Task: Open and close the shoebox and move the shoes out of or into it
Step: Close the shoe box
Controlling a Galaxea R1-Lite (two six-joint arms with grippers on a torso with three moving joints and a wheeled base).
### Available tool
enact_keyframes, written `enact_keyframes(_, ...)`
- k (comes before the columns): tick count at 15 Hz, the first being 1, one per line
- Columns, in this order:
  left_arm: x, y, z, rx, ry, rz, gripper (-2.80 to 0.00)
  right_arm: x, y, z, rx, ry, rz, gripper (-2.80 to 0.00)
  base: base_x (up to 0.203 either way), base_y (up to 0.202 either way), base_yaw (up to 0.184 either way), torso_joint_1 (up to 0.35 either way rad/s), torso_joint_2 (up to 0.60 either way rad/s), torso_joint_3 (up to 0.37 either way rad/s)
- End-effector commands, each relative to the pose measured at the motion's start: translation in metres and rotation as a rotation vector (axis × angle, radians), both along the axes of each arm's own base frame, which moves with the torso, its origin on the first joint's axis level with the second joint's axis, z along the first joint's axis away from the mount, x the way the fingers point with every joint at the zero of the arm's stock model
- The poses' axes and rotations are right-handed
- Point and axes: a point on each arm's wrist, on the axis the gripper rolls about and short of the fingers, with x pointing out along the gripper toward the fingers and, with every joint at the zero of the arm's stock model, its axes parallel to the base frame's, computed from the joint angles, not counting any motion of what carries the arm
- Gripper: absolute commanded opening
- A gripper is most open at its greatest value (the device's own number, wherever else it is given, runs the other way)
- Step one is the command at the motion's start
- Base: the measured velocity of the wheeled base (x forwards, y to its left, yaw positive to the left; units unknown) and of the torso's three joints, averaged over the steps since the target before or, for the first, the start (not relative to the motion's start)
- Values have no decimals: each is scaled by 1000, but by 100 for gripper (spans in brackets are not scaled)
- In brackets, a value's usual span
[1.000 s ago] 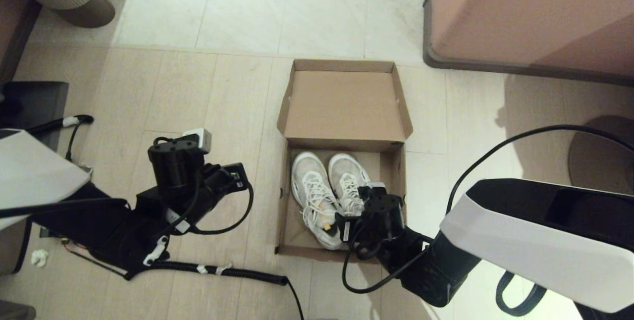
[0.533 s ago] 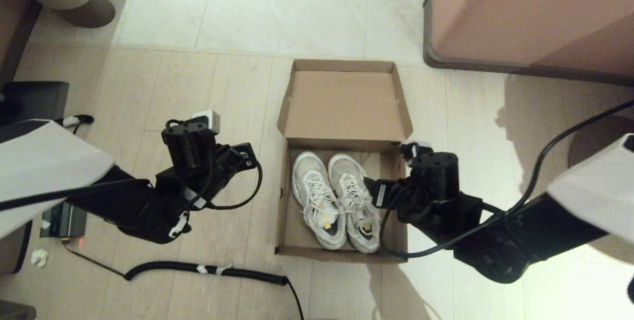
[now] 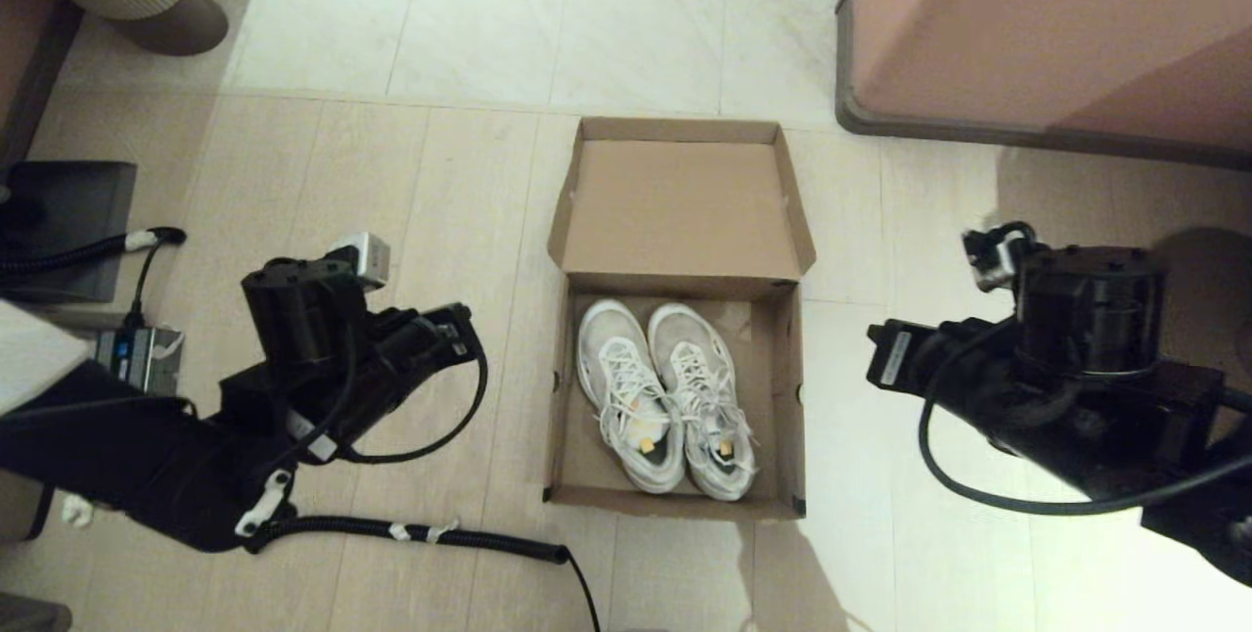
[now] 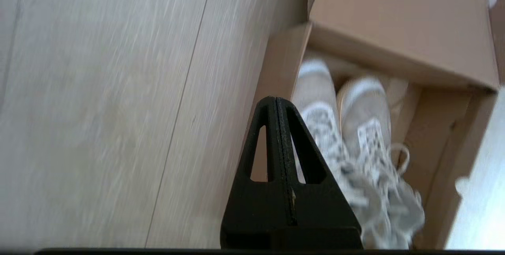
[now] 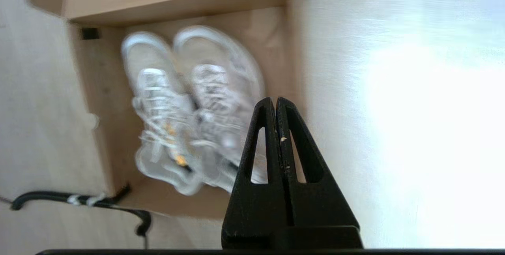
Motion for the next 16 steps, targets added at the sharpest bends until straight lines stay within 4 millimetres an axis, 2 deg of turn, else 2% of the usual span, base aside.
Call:
enact_keyframes(1, -21, 8, 10, -22, -16, 5, -280, -27, -28, 20, 32, -59, -51, -280, 0, 0, 0, 0, 0, 0)
enact_keyframes(3, -16, 10, 14, -75, -26, 13, -280, -30, -54, 13, 24, -25, -111, -280, 0, 0, 0, 0, 0, 0)
enact_keyframes(4, -3, 9, 18, -87, -47, 5, -280, -19, -64, 9, 32, -3, -102, -280, 0, 0, 0, 0, 0, 0)
enact_keyframes(7, 44, 1, 12, -103, -68, -65, -280, 37, -74, -3, 60, 57, -23, -280, 0, 0, 0, 0, 0, 0)
enact_keyframes(10, 98, -11, -21, -105, -56, -120, -280, 108, -71, -33, 32, 99, 24, -280, 0, 0, 0, 0, 0, 0)
enact_keyframes(12, 133, -17, -39, -112, -99, -127, -280, 151, -68, -57, 16, 64, 48, -280, 0, 0, 0, 0, 0, 0)
enact_keyframes(13, 145, -18, -43, -117, -131, -125, -280, 168, -66, -67, 14, 38, 55, -280, 0, 0, 0, 0, 0, 0)
enact_keyframes(16, 179, -23, -38, -146, -262, -80, -280, 213, -67, -74, 75, -73, 44, -280, 0, 0, 0, 0, 0, 0)
